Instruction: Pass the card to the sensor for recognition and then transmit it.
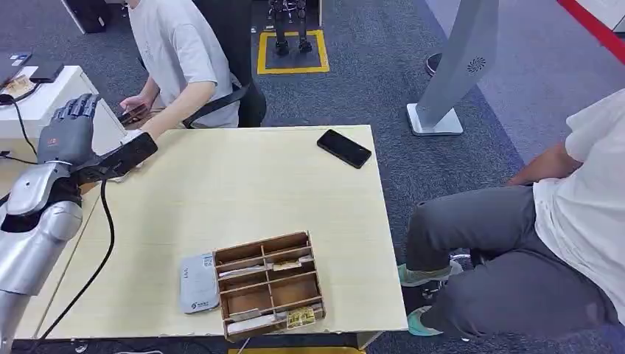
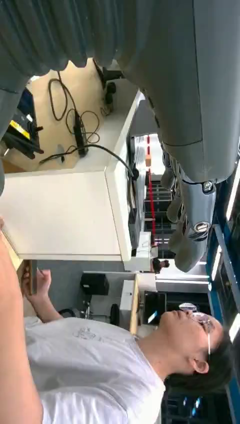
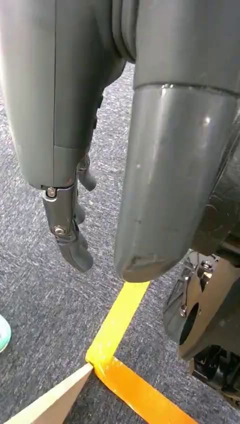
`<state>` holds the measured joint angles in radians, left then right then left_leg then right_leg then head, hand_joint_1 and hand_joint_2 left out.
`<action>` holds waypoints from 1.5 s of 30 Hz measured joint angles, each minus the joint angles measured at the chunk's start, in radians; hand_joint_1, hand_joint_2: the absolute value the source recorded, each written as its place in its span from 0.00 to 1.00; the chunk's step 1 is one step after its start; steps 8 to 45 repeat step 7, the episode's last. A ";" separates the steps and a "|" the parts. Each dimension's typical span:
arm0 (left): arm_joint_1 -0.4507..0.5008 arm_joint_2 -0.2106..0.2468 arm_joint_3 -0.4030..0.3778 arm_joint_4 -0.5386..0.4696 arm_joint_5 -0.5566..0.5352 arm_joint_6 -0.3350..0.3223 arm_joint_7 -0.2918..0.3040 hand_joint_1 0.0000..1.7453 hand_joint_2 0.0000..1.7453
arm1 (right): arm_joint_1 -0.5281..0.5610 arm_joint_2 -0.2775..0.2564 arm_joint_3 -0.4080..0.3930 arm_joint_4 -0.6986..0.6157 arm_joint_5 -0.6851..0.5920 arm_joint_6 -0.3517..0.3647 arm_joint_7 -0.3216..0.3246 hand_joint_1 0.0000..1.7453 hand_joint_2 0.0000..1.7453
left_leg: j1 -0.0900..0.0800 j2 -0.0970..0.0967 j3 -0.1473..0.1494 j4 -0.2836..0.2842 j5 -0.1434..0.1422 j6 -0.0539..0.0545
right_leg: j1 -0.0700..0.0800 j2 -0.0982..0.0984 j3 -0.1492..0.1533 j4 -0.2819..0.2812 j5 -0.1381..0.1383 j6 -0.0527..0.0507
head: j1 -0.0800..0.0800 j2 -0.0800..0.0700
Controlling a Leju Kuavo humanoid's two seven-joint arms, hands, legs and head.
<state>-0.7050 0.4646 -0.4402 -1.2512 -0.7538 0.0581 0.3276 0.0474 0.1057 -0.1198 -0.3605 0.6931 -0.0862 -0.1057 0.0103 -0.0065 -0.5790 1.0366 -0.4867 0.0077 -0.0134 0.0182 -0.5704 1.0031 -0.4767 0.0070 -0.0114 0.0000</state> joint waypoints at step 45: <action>0.288 0.058 0.192 -0.129 -0.025 0.341 -0.118 0.00 1.00 | 0.049 -0.007 0.008 -0.016 -0.063 -0.021 0.013 0.00 0.00 | 0.000 0.010 0.004 -0.002 -0.004 -0.002 | 0.000 0.010 0.000 0.000 -0.004 -0.001 | -0.001 0.000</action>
